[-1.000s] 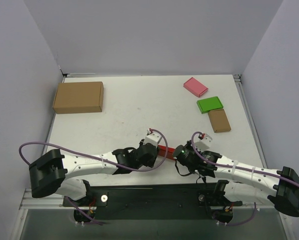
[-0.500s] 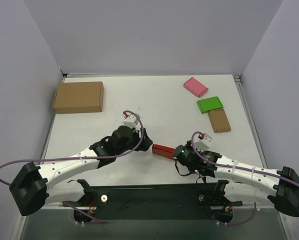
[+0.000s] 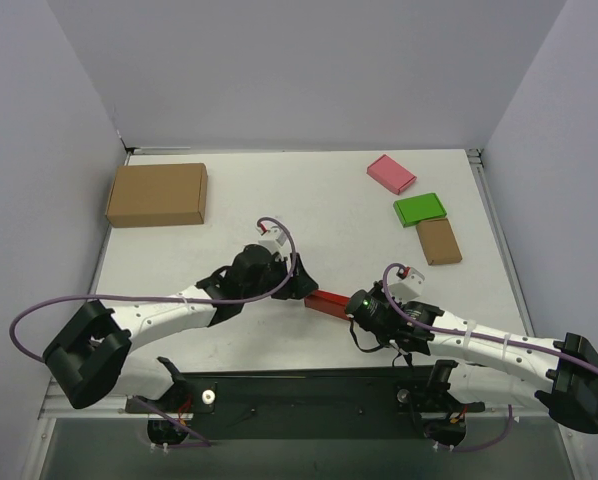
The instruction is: Fold the paper box
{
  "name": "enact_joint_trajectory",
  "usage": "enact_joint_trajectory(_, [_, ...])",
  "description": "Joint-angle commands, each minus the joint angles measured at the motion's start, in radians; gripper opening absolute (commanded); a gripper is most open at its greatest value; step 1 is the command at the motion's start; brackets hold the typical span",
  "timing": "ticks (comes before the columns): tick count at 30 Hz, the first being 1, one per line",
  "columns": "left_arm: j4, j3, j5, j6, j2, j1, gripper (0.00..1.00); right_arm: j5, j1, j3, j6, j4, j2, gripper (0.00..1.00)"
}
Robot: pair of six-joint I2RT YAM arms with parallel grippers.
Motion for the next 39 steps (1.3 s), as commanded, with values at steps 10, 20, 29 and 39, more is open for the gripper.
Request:
enact_joint_trajectory(10, [0.14,-0.06,0.056,-0.047,0.06,0.014,0.66,-0.032,0.008,-0.009,-0.004,-0.112,0.024,0.0])
enact_joint_trajectory(20, [0.258,-0.127,0.076,-0.05,0.113,0.017,0.47,-0.032,0.008,-0.008,-0.004,-0.113,0.028,0.0])
enact_joint_trajectory(29, [0.324,-0.164,0.099,-0.05,0.166,0.019,0.28,-0.032,0.006,-0.013,0.003,-0.112,0.034,0.0])
enact_joint_trajectory(39, [0.376,-0.235,0.093,-0.049,0.23,0.019,0.13,-0.034,0.005,-0.006,-0.001,-0.113,0.05,0.0])
